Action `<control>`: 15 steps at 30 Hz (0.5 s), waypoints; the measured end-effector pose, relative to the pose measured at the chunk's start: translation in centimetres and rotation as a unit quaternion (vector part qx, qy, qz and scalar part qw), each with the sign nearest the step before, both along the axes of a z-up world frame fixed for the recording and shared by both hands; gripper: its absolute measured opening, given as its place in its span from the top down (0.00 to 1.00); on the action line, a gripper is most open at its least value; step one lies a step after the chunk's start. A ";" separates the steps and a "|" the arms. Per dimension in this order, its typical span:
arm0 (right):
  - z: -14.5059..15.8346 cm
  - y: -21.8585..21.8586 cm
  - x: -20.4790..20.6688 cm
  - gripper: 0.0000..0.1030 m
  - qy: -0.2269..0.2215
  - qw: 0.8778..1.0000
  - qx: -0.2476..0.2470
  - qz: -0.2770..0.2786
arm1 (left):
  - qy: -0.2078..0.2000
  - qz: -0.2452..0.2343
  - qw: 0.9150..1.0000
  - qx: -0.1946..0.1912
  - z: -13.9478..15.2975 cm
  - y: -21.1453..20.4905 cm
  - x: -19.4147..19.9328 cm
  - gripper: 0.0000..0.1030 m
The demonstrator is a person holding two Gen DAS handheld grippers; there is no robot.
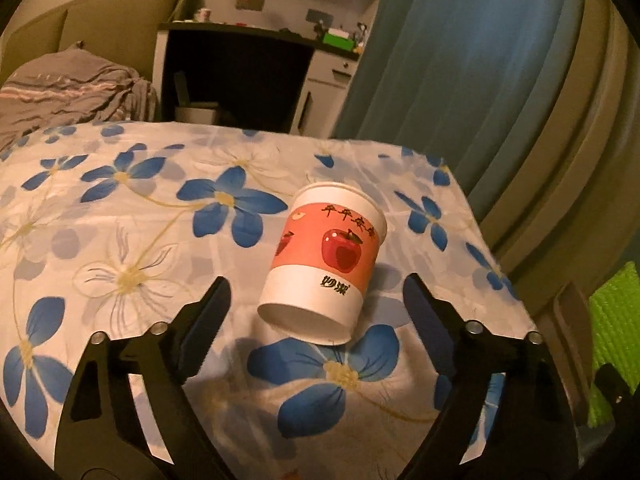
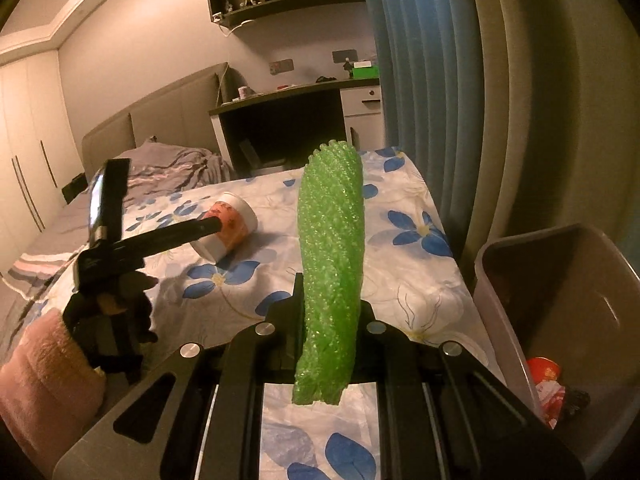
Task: Collect trash
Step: 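Grasp the white apple-print paper cup with the left tool while the right tool holds the sleeve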
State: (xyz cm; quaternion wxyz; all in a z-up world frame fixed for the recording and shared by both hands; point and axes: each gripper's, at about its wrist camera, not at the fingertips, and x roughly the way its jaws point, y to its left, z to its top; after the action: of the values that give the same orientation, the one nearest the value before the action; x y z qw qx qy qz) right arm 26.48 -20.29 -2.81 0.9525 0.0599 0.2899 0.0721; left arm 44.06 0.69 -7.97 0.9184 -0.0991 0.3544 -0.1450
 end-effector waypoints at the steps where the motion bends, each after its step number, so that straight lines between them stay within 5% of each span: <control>1: -0.1 -0.1 0.0 0.87 0.001 1.000 0.000 0.001 | 0.009 -0.006 1.000 0.000 -0.2 -0.2 0.4 0.26; 6: -0.2 -0.2 -0.1 0.87 0.003 1.000 -0.001 0.004 | 0.022 -0.018 1.000 -0.007 -0.6 -0.4 1.1 0.44; 15: 0.3 0.0 -0.4 0.87 0.000 1.000 -0.006 0.008 | -0.003 -0.007 1.000 -0.005 0.4 -0.2 -1.6 0.46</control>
State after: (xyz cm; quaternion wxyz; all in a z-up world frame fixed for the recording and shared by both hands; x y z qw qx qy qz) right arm 26.10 -20.31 -2.54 0.9523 0.0522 0.2903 0.0784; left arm 42.41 0.50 -7.55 0.9178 -0.1012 0.3519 -0.1535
